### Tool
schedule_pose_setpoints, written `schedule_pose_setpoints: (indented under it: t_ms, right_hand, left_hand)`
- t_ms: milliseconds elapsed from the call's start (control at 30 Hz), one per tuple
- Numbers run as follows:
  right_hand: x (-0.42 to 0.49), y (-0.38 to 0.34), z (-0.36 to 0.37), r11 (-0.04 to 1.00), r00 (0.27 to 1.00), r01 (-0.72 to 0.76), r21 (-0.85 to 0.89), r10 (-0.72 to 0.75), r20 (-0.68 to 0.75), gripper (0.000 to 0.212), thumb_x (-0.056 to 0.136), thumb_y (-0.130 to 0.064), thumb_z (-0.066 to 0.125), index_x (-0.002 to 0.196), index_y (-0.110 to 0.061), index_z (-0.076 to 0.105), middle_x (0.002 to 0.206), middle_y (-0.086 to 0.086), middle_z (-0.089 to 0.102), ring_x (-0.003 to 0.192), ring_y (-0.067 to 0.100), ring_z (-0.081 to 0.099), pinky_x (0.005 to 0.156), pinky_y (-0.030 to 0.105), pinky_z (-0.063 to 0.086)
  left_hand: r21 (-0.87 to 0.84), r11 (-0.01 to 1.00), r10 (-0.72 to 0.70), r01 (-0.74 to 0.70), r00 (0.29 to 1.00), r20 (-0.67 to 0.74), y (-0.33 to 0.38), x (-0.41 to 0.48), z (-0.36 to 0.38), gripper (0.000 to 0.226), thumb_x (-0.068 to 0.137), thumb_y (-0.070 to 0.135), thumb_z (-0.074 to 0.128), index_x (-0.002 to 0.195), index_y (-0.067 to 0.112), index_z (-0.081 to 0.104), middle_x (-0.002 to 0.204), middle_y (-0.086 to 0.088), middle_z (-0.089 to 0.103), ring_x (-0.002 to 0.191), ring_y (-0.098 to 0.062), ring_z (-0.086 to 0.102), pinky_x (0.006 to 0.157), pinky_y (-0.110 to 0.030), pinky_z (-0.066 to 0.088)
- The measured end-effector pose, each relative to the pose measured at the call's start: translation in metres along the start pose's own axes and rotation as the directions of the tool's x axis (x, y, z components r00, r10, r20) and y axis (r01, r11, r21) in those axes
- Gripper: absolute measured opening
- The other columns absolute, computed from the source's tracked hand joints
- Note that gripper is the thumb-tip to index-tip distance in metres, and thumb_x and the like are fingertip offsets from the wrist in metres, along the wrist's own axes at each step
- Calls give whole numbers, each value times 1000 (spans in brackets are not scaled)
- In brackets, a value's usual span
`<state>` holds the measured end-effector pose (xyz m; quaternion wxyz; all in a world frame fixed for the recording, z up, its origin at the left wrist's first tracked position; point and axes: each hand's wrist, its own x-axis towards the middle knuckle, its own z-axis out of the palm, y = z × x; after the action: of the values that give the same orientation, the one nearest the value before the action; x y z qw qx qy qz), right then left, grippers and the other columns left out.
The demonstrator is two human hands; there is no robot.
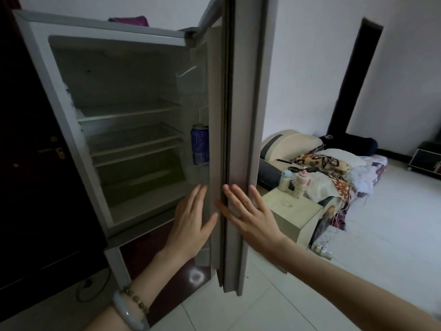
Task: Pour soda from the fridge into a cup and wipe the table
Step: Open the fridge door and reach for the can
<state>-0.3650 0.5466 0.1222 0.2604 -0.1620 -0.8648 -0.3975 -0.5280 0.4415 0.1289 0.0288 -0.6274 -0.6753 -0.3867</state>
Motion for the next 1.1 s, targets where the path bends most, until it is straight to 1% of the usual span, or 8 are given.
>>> schedule_pose_setpoints:
  t_ms: [133, 233, 367, 467, 600, 700, 833, 1100]
  right_hand:
    - [-49, 63, 17, 999, 998, 7, -46, -4, 67, 79, 77, -20, 62, 147, -17, 25, 156, 13, 10, 144, 30, 2, 116, 52, 0]
    - [-61, 86, 25, 999, 997, -6, -45, 10, 76, 71, 79, -15, 52, 146, -14, 27, 154, 14, 13, 144, 31, 0, 115, 52, 0]
    - [-74, 113, 31, 999, 997, 2, -37, 1, 76, 66, 81, -10, 44, 145, -12, 29, 154, 16, 14, 144, 30, 0, 115, 51, 1]
    - [-94, 148, 43, 998, 993, -19, -61, 26, 114, 68, 77, -11, 46, 144, -10, 33, 154, 18, 20, 143, 32, 8, 115, 52, 3]
    - [-114, 177, 66, 995, 980, -58, -78, 72, 186, 68, 74, -11, 47, 141, -5, 38, 153, 17, 23, 145, 30, -1, 116, 50, -3]
    - [-126, 200, 84, 990, 963, -114, -85, 132, 235, 72, 69, -12, 61, 138, -4, 43, 150, 17, 30, 143, 30, 14, 115, 48, -2]
    - [-135, 229, 114, 982, 938, -179, -59, 189, 292, 71, 71, -13, 64, 138, -2, 43, 149, 18, 32, 140, 32, 23, 115, 49, 4]
    - [-141, 288, 180, 954, 894, -293, -64, 297, 336, 63, 76, -18, 63, 134, 0, 47, 147, 20, 36, 139, 33, 30, 109, 51, 19]
  left_hand:
    - [87, 996, 30, -23, 997, -72, 37, 28, 43, 72, 93, 45, 44, 150, 21, 7, 157, 4, 2, 143, -8, 3, 114, -31, 9]
    - [185, 982, 39, -23, 995, -87, 37, 44, 52, 75, 90, 53, 29, 150, 15, 7, 158, -3, 6, 143, -13, 7, 115, -32, 10]
    - [248, 968, 51, -29, 995, -82, 40, 64, 64, 79, 87, 56, 27, 150, 12, 8, 158, -6, 8, 144, -16, 10, 116, -37, 10]
    - [241, 969, 67, -51, 996, -58, 63, 85, 96, 82, 86, 59, 29, 150, 13, 8, 158, -6, 10, 144, -17, 11, 117, -40, 11]
    - [290, 954, 95, -79, 995, -44, 84, 110, 129, 82, 84, 60, 33, 150, 15, 14, 157, -6, 17, 145, -18, 10, 118, -43, 10]
    - [335, 933, 143, -129, 990, -17, 96, 135, 144, 78, 83, 60, 34, 148, 19, 24, 154, -8, 25, 143, -23, 13, 117, -45, 10]
    - [348, 916, 190, -199, 980, 60, 108, 173, 164, 75, 82, 60, 35, 146, 22, 25, 156, -5, 20, 145, -20, 9, 117, -42, -3]
    - [367, 872, 332, -324, 942, 44, 124, 243, 225, 70, 78, 43, 56, 140, 15, 37, 141, -6, 44, 136, -22, 34, 117, -42, -1]
